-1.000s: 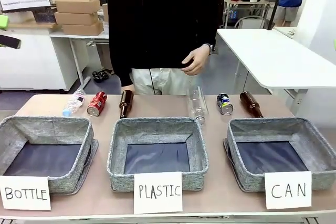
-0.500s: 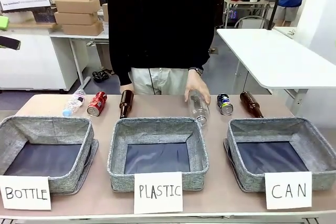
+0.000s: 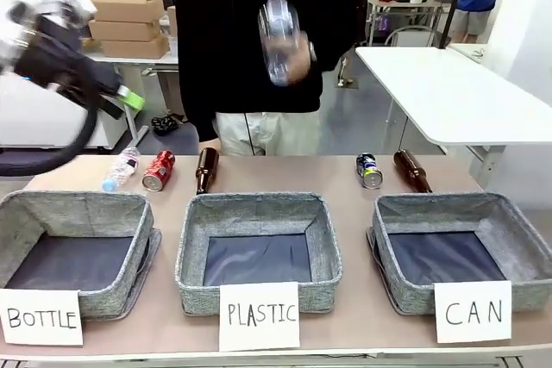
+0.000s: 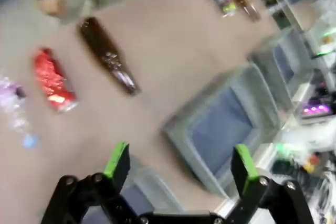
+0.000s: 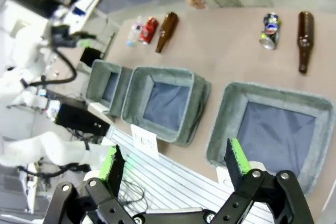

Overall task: Sort the can waste into the basket.
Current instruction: Pick up the can waste from the table and place it in the right Fabric basket.

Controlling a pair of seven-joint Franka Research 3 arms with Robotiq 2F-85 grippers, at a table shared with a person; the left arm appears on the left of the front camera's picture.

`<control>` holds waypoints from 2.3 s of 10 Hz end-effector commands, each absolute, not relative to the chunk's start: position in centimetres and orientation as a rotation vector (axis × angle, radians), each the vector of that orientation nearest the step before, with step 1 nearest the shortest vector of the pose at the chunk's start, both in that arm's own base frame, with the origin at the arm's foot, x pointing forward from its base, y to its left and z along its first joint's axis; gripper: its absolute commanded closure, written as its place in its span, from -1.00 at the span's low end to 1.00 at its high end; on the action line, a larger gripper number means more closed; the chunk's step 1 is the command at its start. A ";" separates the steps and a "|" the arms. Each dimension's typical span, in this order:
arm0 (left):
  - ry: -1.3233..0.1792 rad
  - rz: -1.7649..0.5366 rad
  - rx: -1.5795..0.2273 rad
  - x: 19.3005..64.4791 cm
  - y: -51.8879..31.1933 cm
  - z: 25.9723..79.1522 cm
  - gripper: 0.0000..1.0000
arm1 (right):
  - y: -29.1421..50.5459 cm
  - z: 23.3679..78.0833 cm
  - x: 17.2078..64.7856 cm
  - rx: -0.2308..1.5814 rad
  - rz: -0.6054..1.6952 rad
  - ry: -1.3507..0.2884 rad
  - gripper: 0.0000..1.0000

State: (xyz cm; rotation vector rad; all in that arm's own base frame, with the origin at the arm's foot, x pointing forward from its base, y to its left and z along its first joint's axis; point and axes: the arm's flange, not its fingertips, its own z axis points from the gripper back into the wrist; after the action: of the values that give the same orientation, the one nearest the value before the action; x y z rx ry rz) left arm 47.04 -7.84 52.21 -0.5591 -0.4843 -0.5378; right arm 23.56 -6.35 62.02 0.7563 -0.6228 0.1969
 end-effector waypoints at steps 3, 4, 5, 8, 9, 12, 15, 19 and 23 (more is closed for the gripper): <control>-0.376 -0.207 -0.486 58.6 -6.6 50.2 -1.00 | -6.5 62.3 23.6 0.773 0.225 -0.633 -1.00; -0.453 -0.432 -0.332 55.0 -9.1 47.4 -1.00 | -6.5 62.3 23.6 0.773 0.225 -0.633 -1.00; -0.453 -0.432 -0.332 55.0 -9.1 47.4 -1.00 | -6.5 62.3 23.6 0.773 0.225 -0.633 -1.00; -0.221 -0.287 -0.202 63.9 -9.0 42.4 -1.00 | -6.5 62.3 23.6 0.773 0.225 -0.633 -1.00; -0.182 -0.243 -0.131 66.0 -9.0 40.6 -1.00 | -6.5 62.3 23.6 0.773 0.225 -0.633 -1.00; -0.119 -0.253 -0.135 69.2 -9.9 36.4 -1.00 | -6.5 62.3 23.6 0.773 0.225 -0.633 -1.00; 0.011 -0.251 -0.099 72.2 -10.2 32.0 -1.00 | -6.5 62.3 23.6 0.773 0.225 -0.633 -1.00; 0.025 -0.252 -0.079 72.2 -10.1 31.6 -0.26 | -6.5 62.3 23.6 0.773 0.225 -0.633 -1.00; 0.060 -0.249 -0.079 71.6 -10.1 31.7 1.00 | -6.5 62.3 23.6 0.773 0.225 -0.633 -1.00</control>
State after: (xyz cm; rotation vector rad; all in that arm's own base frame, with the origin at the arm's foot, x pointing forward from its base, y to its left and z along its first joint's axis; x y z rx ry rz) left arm 71.31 -10.09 31.42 -0.1164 0.0480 -0.2666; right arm 23.54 -6.54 62.06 0.7583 -0.6181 0.1999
